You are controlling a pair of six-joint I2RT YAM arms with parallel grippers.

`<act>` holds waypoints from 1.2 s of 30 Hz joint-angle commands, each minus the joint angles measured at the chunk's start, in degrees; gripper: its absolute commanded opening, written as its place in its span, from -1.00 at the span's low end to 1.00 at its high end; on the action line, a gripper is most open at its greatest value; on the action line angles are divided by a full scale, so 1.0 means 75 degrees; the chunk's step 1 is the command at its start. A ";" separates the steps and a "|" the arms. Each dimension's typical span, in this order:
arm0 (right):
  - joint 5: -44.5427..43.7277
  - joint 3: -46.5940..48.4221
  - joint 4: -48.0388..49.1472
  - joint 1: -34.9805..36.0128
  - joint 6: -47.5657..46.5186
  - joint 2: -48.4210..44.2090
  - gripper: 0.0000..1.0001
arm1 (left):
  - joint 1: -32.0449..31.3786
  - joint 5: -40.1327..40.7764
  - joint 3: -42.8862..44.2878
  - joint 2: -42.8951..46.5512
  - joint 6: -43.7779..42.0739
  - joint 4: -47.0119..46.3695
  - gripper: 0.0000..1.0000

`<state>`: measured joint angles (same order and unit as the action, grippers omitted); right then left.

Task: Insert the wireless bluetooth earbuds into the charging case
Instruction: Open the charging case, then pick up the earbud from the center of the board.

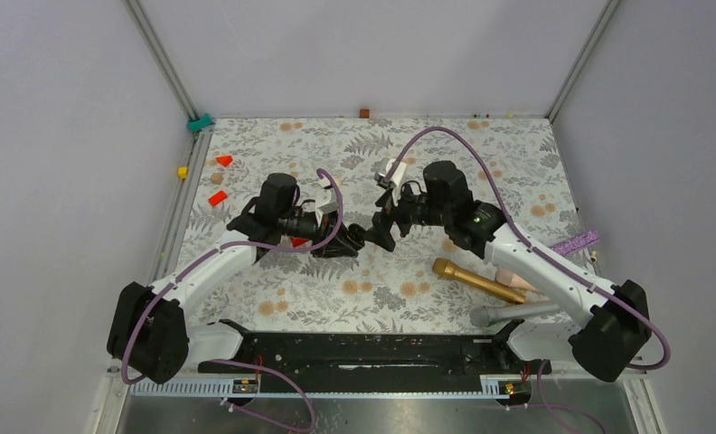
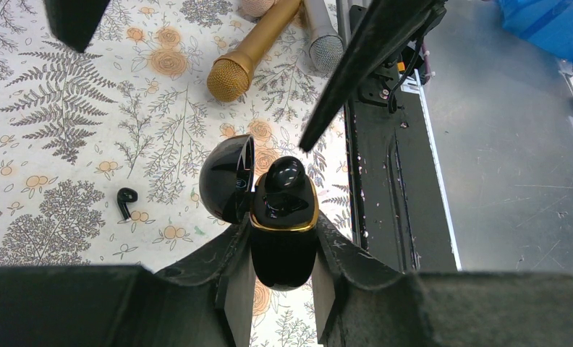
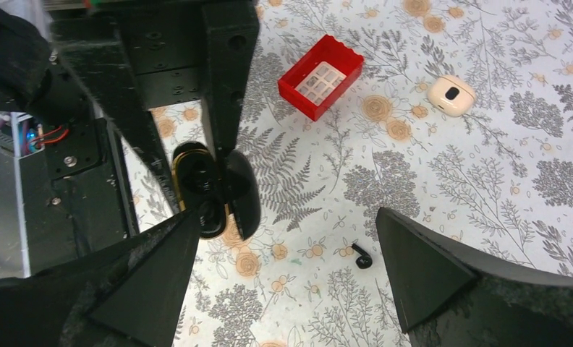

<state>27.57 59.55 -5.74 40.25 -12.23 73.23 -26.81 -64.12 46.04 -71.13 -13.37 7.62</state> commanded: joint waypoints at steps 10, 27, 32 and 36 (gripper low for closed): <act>0.2004 0.0566 -0.0015 -0.1244 0.2714 -0.0020 0.98 | 0.0330 -0.0266 0.0485 0.0441 -0.0412 0.0238 -1.00; 0.1424 0.0036 0.0363 -0.2296 0.4783 0.3763 0.49 | 0.0698 -0.0290 0.0389 0.1010 -0.0478 0.0109 -1.00; 0.1025 -0.0024 0.0284 -0.2287 0.4827 0.4163 0.28 | 0.0685 -0.0294 0.0377 0.0988 -0.0490 0.0099 -1.00; 0.0766 0.0127 0.0155 -0.2285 0.5029 0.4524 0.22 | 0.0688 -0.0305 0.0388 0.0956 -0.0482 0.0072 -1.00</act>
<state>36.12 59.13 -3.99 22.94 23.44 105.06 -21.87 -64.36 46.92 -64.97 -15.94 10.66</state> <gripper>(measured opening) 0.621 0.293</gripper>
